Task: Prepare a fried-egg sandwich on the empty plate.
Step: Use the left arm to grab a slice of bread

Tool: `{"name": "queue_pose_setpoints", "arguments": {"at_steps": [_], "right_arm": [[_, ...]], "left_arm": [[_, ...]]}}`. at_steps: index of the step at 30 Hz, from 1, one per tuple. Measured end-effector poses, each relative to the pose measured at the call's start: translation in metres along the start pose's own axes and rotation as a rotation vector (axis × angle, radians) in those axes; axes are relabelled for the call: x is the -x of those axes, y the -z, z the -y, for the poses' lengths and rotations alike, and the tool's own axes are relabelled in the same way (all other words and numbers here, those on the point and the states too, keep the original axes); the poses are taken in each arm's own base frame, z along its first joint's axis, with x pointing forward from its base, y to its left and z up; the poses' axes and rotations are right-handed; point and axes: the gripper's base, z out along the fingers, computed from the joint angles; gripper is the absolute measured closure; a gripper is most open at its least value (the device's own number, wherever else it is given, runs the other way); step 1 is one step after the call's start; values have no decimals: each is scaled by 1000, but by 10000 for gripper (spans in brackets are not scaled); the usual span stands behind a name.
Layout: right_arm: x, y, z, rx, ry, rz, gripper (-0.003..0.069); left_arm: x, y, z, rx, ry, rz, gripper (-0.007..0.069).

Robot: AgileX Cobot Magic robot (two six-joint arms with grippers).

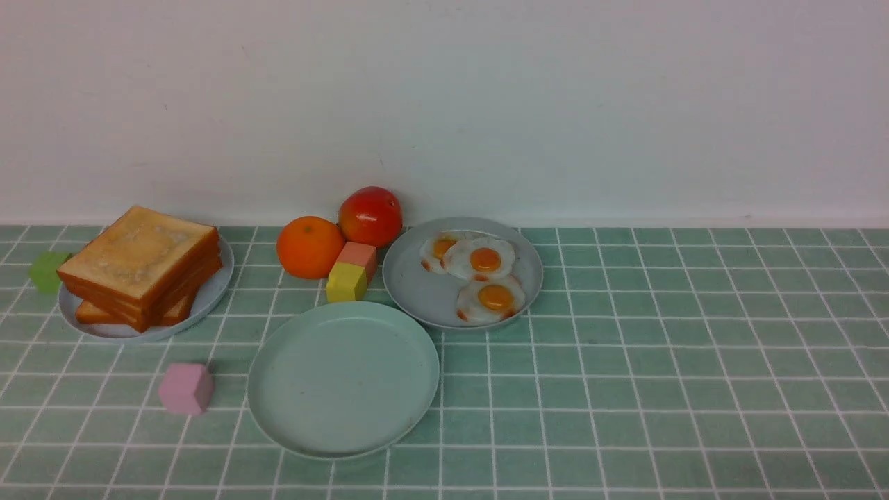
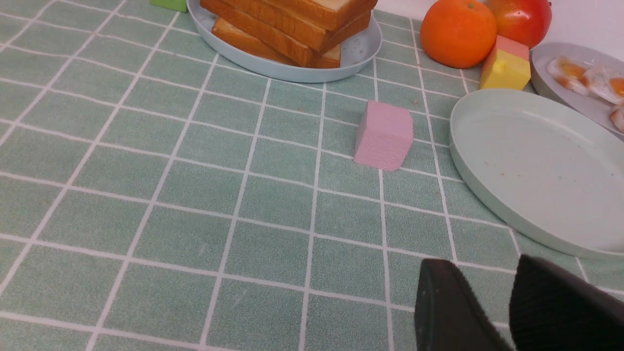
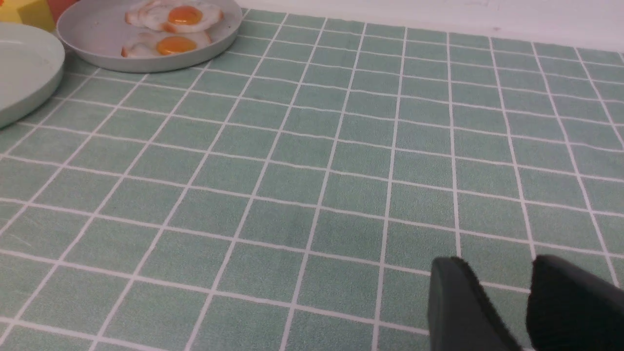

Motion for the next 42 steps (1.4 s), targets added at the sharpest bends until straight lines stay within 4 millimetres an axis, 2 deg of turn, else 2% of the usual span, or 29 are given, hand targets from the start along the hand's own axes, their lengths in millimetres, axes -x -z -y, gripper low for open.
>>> {"name": "queue_pose_setpoints", "arguments": {"at_steps": [23, 26, 31, 35, 40, 41, 42], "right_arm": [[0, 0, 0, 0, 0, 0, 419], [0, 0, 0, 0, 0, 0, 419], [0, 0, 0, 0, 0, 0, 419], [0, 0, 0, 0, 0, 0, 419], [1, 0, 0, -1, 0, 11, 419], [2, 0, -1, 6, -31, 25, 419], [2, 0, 0, 6, -33, 26, 419]], "left_arm": [[1, 0, 0, -2, 3, 7, 387], [4, 0, 3, -33, 83, 39, 387], [16, 2, 9, -130, 422, 157, 387], [30, 5, 7, -176, 620, 297, 387], [37, 8, 8, -193, 660, 330, 412], [45, 13, 13, -212, 622, 312, 459], [46, 14, 13, -213, 612, 312, 466]]}}
